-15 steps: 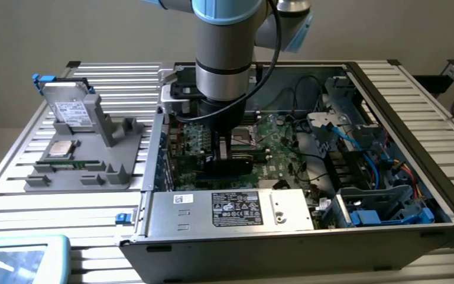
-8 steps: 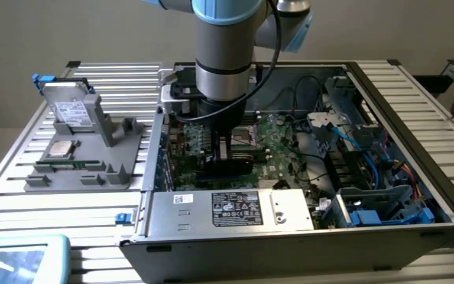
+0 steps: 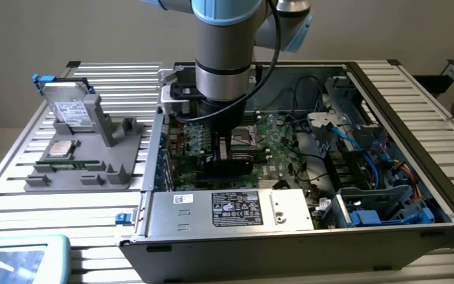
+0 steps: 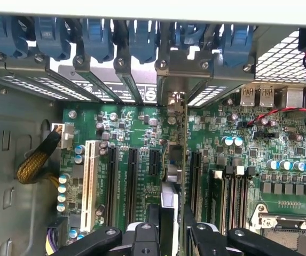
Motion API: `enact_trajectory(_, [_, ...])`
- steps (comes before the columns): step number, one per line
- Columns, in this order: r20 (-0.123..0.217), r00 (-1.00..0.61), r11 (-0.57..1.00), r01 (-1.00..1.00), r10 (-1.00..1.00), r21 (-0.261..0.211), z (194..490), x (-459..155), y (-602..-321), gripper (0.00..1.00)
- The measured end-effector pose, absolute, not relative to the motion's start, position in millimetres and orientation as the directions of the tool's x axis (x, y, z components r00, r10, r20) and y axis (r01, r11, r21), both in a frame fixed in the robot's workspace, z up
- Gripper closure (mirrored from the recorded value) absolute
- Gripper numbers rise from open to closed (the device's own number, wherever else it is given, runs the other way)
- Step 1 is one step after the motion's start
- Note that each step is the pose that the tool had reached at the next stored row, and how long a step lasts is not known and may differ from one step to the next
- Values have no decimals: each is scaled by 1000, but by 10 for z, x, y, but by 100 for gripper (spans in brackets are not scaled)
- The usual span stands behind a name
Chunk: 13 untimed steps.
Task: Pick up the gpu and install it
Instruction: 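Insert the gpu into the slot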
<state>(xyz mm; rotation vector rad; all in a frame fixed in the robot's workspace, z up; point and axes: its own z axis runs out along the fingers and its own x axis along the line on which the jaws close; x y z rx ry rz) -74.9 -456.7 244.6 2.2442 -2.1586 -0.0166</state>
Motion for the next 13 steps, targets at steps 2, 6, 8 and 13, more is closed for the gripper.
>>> enact_trajectory(2, [12, 39, -39, -999, -999, 27, 2446, -752, -4566, 73])
enact_trajectory(6, [12, 40, -39, -999, -999, 28, 2444, -753, -4567, 73])
enact_trajectory(8, [12, 40, -39, -999, -999, 27, 2440, -754, -4567, 73])
enact_trajectory(13, [11, 40, -40, -999, -999, 27, 2432, -760, -4567, 73])
